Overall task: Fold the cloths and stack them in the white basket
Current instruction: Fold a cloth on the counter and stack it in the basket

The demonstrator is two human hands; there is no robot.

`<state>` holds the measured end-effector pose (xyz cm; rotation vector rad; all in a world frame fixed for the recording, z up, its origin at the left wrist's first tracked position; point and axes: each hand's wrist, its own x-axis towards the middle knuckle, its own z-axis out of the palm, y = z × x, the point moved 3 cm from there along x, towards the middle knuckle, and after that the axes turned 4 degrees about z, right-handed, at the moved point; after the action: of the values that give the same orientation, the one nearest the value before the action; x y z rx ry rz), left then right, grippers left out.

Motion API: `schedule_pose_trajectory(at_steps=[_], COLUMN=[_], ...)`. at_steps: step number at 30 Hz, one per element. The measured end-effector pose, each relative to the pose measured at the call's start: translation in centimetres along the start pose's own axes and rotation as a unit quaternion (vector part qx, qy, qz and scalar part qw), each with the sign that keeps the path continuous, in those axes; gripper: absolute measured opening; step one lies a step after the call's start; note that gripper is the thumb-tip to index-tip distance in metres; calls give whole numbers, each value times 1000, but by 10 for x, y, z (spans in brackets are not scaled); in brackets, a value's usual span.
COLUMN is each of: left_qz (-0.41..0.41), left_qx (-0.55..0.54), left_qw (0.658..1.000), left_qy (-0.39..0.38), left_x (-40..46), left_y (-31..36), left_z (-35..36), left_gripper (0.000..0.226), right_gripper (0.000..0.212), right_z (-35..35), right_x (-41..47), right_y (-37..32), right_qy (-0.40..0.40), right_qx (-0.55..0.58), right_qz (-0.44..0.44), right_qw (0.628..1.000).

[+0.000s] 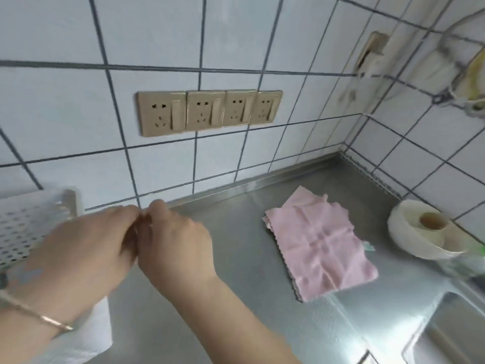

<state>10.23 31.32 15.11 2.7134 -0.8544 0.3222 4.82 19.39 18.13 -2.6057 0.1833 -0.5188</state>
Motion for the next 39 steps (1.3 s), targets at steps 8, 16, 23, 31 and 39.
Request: schedule_pose_trajectory(at_steps=[8,16,23,31,39], left_qz=[94,139,84,17,-29], left_qx=[-57,-33,1,-43,-75], left_qw=[980,969,977,996,996], left_qy=[-168,-203,-198,-73,26], left_x=[-4,2,13,35,63], left_y=[203,315,351,352,328], left_z=[155,275,299,280,234], left_gripper=[20,38,48,20,21], right_gripper=[13,40,12,11,32], right_z=[-15,-23,-27,-37,-73], right_x=[-103,-152,-146,-119,-73], right_y=[244,423,463,457,470], right_qy=[-149,-157,-118,-16,25], right_qx=[-85,-130,-106,-67,-110], right_qz=[128,104,73,6,76], right_qw=[977,973,985,998,991])
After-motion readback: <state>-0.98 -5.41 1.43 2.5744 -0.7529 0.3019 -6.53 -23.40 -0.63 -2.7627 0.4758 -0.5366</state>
